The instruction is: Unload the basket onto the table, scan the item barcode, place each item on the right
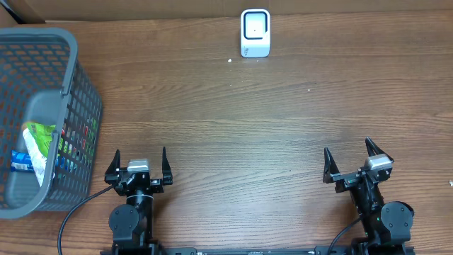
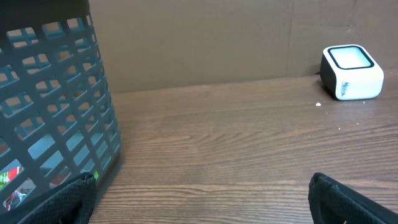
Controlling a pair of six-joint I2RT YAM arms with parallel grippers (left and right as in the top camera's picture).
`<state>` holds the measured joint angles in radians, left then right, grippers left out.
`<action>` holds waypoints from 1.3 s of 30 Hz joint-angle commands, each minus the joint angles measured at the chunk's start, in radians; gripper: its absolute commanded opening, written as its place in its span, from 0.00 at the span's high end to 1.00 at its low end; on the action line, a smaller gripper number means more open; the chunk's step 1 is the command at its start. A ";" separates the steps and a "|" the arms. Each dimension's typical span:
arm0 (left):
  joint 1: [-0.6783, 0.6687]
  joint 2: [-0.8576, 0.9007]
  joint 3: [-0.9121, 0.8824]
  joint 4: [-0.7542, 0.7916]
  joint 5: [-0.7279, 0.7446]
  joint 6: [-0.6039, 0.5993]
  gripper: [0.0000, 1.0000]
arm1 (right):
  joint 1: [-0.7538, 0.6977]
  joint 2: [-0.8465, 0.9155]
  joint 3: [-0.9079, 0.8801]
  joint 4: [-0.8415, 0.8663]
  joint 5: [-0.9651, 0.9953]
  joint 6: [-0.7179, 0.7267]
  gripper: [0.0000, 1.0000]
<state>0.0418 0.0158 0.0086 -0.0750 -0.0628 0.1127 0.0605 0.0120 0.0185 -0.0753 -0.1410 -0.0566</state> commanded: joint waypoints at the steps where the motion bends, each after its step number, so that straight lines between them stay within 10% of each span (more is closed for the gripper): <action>1: 0.005 -0.011 -0.004 0.003 0.011 0.022 0.00 | 0.005 -0.006 -0.010 0.005 0.010 -0.004 0.00; 21: 0.004 0.008 0.079 0.065 0.259 -0.031 0.00 | 0.003 0.003 0.085 0.134 -0.127 -0.001 0.00; 39: 0.004 0.934 1.376 -0.822 0.307 -0.020 0.00 | 0.003 0.598 1.009 -0.474 -0.240 -0.087 0.00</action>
<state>0.0418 0.7834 1.1473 -0.7952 0.2264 0.1040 0.0605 0.5034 0.8719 -0.4801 -0.3519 -0.1032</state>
